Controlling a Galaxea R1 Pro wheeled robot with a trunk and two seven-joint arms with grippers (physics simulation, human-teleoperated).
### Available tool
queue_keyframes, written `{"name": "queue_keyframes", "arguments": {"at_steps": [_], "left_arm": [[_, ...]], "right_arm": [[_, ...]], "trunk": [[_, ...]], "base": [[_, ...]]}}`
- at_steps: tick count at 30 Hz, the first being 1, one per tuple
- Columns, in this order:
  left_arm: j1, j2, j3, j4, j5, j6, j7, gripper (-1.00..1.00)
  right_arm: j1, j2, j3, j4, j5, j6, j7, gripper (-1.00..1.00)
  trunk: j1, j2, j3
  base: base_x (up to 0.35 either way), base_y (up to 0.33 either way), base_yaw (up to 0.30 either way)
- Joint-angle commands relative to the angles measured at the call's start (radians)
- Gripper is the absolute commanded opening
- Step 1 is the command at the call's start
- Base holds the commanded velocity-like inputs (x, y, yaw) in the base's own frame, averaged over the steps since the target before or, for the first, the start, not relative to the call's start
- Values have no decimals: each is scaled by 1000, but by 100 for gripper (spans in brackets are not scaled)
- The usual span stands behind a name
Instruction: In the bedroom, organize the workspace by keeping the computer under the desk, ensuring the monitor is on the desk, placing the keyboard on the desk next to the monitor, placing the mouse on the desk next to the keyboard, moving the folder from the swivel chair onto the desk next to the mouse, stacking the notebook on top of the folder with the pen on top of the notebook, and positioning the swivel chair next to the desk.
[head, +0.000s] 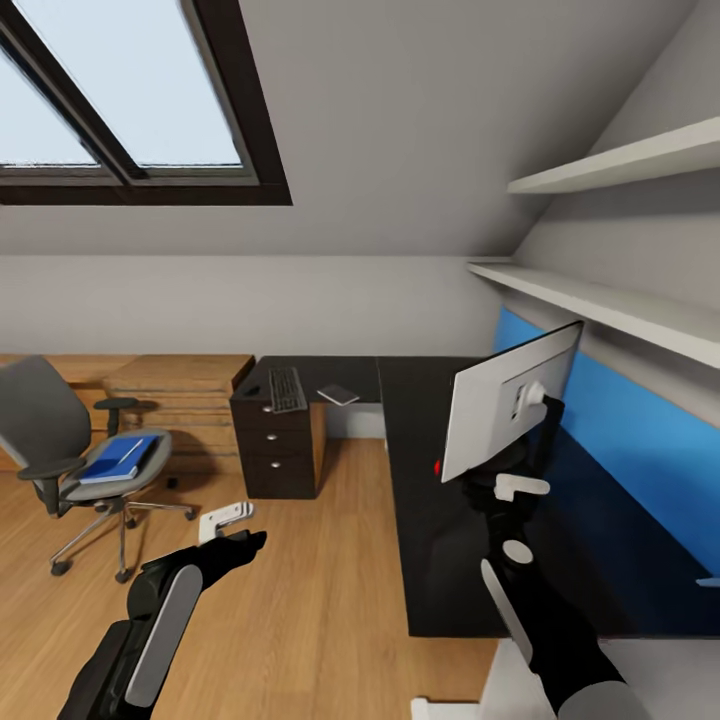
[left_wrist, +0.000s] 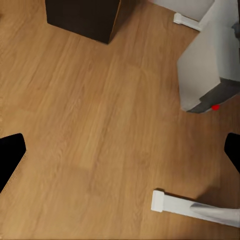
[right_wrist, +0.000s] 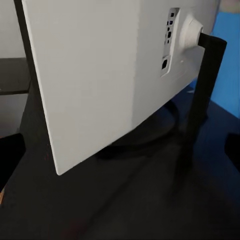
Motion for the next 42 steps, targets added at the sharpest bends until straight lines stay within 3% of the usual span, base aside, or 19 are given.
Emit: {"name": "queue_keyframes", "arguments": {"at_steps": [1,10,17,24,42], "left_arm": [[-1,0,-2,2,11,2,9,100],[-2,0,-4,58,10,1,7,100],[-1,-2,-4,71,10,1,7,100],[-1,-1,-5,72,9,0,7,100],[-1,-5,-12,71,10,-1,7,100]], "right_arm": [[-1,-1,6,-1,-4,4,-27,100],[-1,-1,20,-2,0,-12,-57,100],[2,-2,76,-1,17,-61,-146,100],[6,-2,97,0,48,-68,-195,100],[10,-2,101,0,58,-70,-206,100]], "trunk": [[1,-1,-2],[1,-1,-2],[1,-1,-2],[1,-1,-2],[1,-1,-2]], "base": [[264,236,0],[106,95,0],[10,10,0],[112,141,0],[148,88,0]]}}
